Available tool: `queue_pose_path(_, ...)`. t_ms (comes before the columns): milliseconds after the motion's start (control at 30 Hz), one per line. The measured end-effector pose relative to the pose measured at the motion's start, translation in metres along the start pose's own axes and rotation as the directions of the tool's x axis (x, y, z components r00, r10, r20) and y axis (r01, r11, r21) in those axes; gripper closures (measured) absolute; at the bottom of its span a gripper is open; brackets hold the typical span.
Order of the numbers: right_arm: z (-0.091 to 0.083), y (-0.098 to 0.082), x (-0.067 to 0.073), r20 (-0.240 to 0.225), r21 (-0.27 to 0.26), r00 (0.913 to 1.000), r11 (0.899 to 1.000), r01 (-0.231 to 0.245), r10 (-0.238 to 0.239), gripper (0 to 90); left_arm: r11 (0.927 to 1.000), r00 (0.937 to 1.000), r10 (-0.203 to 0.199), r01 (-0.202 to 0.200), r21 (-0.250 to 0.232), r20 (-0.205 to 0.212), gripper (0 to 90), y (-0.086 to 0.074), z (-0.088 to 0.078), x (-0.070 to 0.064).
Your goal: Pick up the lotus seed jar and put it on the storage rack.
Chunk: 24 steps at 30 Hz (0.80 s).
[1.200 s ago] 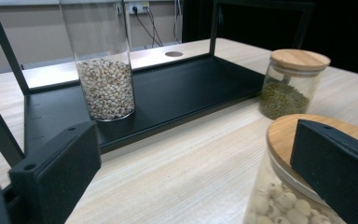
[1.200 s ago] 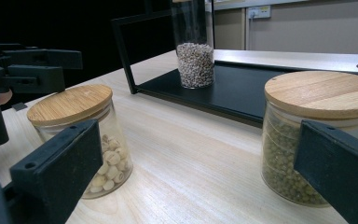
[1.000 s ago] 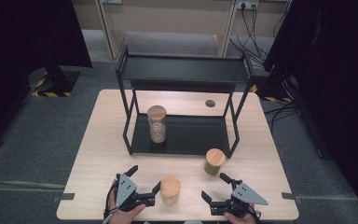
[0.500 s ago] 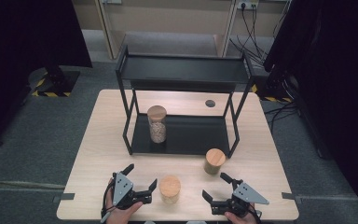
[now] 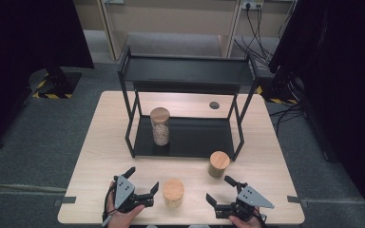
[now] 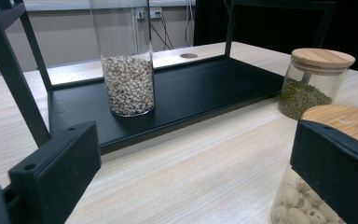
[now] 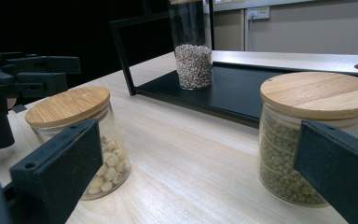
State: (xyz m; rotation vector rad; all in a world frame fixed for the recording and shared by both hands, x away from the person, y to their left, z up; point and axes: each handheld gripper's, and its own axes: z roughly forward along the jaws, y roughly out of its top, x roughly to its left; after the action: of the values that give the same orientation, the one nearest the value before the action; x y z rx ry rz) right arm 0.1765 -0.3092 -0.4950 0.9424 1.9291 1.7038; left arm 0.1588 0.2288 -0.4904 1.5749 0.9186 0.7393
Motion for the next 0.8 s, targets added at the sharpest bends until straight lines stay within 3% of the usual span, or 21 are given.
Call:
queue_pose_path(533,0.0012,0.0002,0.0024,-0.004,0.003,1.0,1.0,0.009,-0.009,1.6,1.0,1.0,-0.002,0.002,0.005,-0.007,1.1,-0.0018,0.0001,0.0012)
queue_pose_path(800,0.0061,0.0014,0.0071,-0.029,0.009,0.9994,1.0,0.021,-0.021,1.7,0.9999,0.9999,-0.002,0.002,0.012,-0.013,1.1,-0.0032,0.0001,0.0025)
